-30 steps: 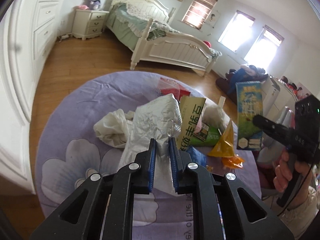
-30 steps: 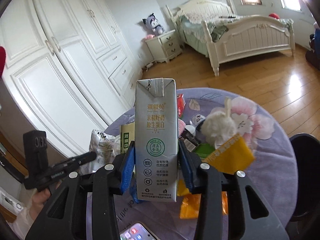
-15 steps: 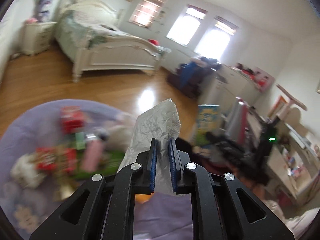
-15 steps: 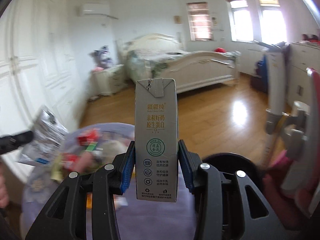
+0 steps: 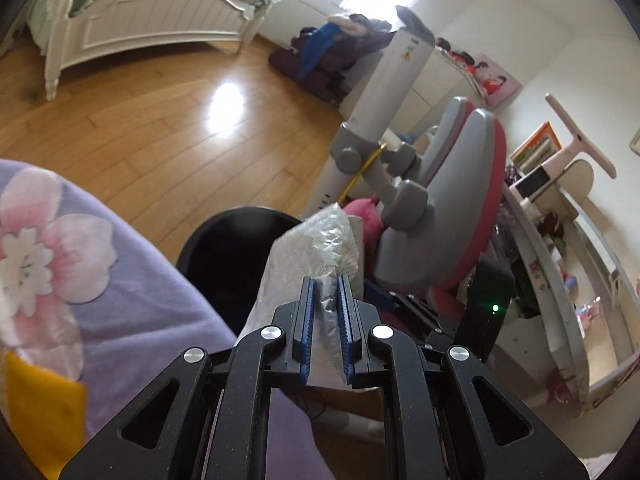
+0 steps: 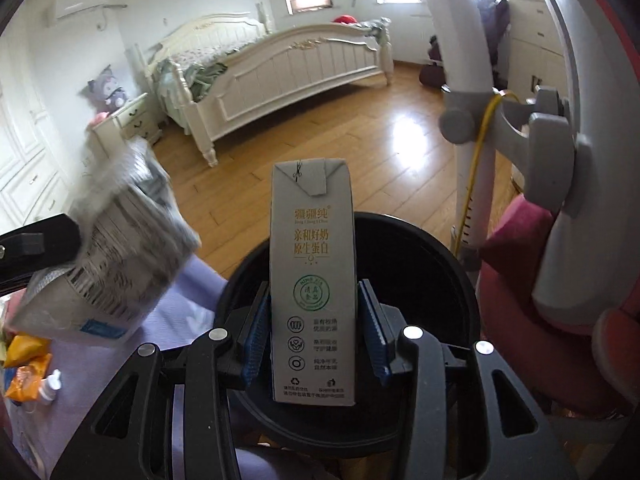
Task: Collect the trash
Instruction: 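Carry the bag and carton to the black bin and open both tools, then grasp the clear plastic tray with the left tool while the right tool grasps the red box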
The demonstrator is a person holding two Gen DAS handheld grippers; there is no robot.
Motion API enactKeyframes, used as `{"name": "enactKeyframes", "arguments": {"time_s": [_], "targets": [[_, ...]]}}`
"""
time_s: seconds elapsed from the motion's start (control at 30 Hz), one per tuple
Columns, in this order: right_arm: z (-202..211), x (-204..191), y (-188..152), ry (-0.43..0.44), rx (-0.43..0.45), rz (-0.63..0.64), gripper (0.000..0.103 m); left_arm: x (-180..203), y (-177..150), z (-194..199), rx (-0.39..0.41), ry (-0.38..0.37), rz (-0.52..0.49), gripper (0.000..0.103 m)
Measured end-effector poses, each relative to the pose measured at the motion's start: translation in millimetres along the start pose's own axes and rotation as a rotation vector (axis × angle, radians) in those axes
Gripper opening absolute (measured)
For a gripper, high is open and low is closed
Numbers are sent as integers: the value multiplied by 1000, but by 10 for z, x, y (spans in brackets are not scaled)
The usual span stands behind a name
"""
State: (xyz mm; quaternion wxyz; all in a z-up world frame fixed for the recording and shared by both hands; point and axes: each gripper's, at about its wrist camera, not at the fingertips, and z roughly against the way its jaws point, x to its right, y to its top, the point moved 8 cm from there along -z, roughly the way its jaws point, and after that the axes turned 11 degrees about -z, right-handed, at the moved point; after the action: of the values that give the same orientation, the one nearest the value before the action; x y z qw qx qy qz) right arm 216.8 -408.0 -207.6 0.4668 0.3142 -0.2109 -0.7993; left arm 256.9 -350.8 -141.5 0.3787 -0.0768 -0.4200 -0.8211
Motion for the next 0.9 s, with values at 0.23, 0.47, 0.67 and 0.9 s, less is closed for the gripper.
{"name": "enactKeyframes", "arguments": {"time_s": [0.23, 0.47, 0.67, 0.9], "targets": [[161, 33, -11, 27, 14, -37, 78, 128, 114, 309, 68, 121, -53, 70], [643, -643, -2, 170, 70, 79, 78, 41, -122, 1520, 186, 243, -14, 77], [1028, -1570, -40, 340, 71, 238, 80, -527, -618, 2732, 275, 403, 107, 77], [974, -2774, -156, 542, -102, 302, 80, -1552, -1052, 3557, 266, 536, 289, 77]]}}
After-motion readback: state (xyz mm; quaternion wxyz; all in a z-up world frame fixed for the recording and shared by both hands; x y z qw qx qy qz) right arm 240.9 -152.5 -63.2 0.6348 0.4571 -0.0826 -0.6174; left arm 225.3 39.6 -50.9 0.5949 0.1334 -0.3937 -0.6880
